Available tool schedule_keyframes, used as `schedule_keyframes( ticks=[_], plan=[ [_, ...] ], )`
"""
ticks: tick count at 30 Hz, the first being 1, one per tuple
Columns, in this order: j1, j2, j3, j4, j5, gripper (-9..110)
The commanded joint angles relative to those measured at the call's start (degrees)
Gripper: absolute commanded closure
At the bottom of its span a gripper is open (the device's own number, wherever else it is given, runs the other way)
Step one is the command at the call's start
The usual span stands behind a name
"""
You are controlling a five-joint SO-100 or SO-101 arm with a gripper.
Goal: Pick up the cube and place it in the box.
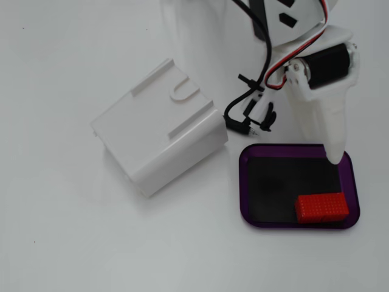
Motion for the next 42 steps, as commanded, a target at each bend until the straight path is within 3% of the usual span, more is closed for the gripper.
schedule_keyframes(
  ticks=[1, 7, 11, 24, 32, 38, 42],
  plan=[
    [0.09, 5.19, -3.43, 4.92, -0.44, 82],
    [0.18, 24.26, -3.16, 12.92, -0.53, 83],
    [0.18, 40.25, 5.45, 19.34, -0.53, 83],
    [1.76, 91.49, 66.88, 16.17, -0.53, 83],
    [1.58, 120.94, 90.79, 14.77, 0.0, 83],
    [1.67, 118.92, 97.21, 14.77, 0.44, 84],
    [1.67, 119.09, 97.03, 16.61, 5.62, 97]
  ],
)
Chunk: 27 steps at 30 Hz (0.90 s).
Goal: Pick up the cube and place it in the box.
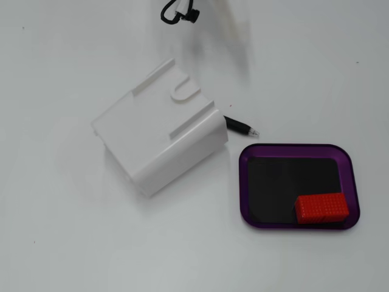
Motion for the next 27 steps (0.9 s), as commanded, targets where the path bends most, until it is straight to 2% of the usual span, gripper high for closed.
schedule_keyframes(
  ticks=[1, 7, 27],
  plan=[
    [0.0, 3.96, 0.62, 1.67, 5.27, 102],
    [0.0, 3.96, 0.35, 4.04, 8.79, 102],
    [-0.18, 3.96, 0.53, 3.25, 8.44, 102]
  ],
)
